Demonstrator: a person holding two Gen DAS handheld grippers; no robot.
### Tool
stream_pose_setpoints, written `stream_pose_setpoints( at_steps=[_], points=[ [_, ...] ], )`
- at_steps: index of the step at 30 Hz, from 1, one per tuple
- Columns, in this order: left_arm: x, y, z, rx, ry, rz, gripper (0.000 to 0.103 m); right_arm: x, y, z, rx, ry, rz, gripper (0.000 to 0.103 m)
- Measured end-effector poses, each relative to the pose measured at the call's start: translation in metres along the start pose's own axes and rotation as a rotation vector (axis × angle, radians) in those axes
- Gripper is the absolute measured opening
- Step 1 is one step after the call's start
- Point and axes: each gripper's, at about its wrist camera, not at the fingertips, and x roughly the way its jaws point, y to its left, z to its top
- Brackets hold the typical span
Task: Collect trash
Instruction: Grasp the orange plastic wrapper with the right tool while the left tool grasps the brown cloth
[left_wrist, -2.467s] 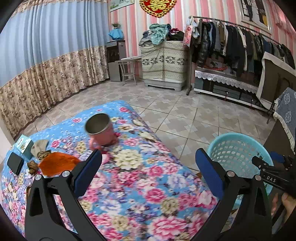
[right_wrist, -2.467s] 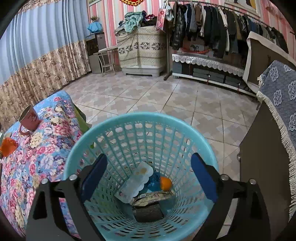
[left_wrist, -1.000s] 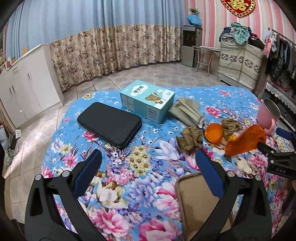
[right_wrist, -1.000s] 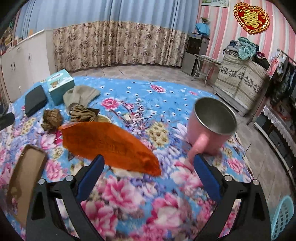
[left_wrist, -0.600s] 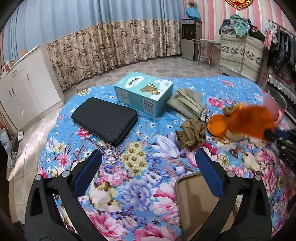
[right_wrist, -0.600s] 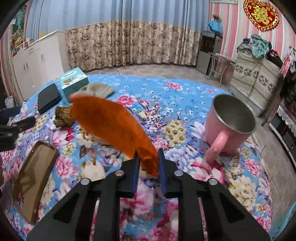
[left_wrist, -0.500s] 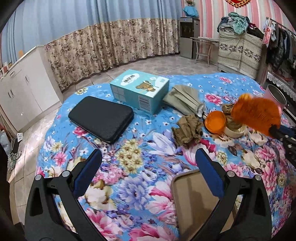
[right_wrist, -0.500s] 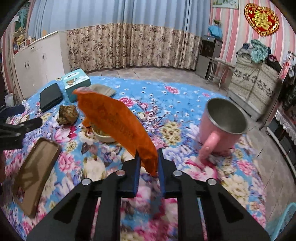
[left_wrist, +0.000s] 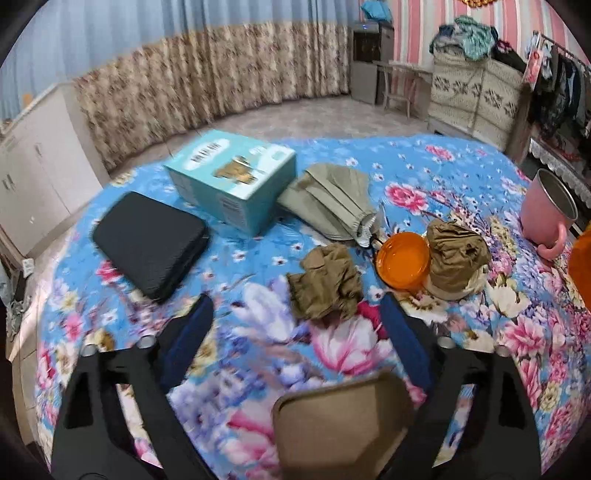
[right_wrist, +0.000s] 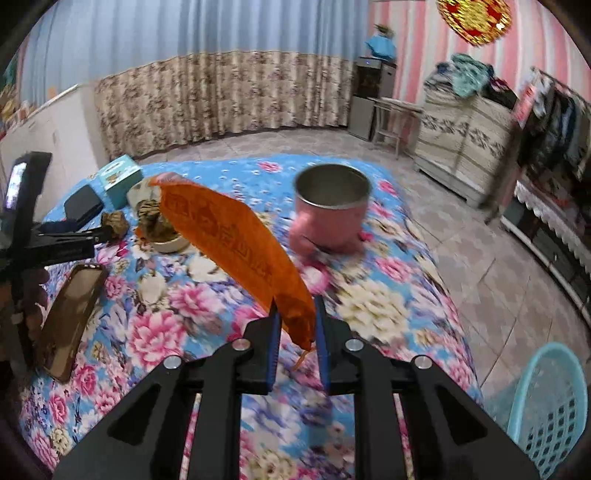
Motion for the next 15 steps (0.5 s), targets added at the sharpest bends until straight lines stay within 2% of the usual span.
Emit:
stream_pose_setpoints(
  at_steps=[3,4,7,11,15],
  points=[
    [0.012,-0.003,0.009,0.006,0.035,-0.029,0.08,0.0,-0.01,-0.004,0.026,0.002,-0.016,0.018],
    [0.016,-0.004,0.01,0.015,0.043,-0.024,0.075,0.002,-0.01,-0.004,0.032,0.003,-0.019,0.018],
    [0.029,-0.006,0.009,0.023,0.107,-0.063,0.046,0.005,-0.011,-0.005,0.033,0.01,-0.023,0.018],
    [0.025,-0.003,0.007,0.01,0.094,-0.063,0.04,0.007,-0.01,-0.006,0.03,0.012,-0.026,0.018],
    [0.007,0.007,0.002,-0.028,0.067,-0.063,0.039,0.005,-0.012,-0.005,0.04,0.001,-0.031,0.018]
  ],
)
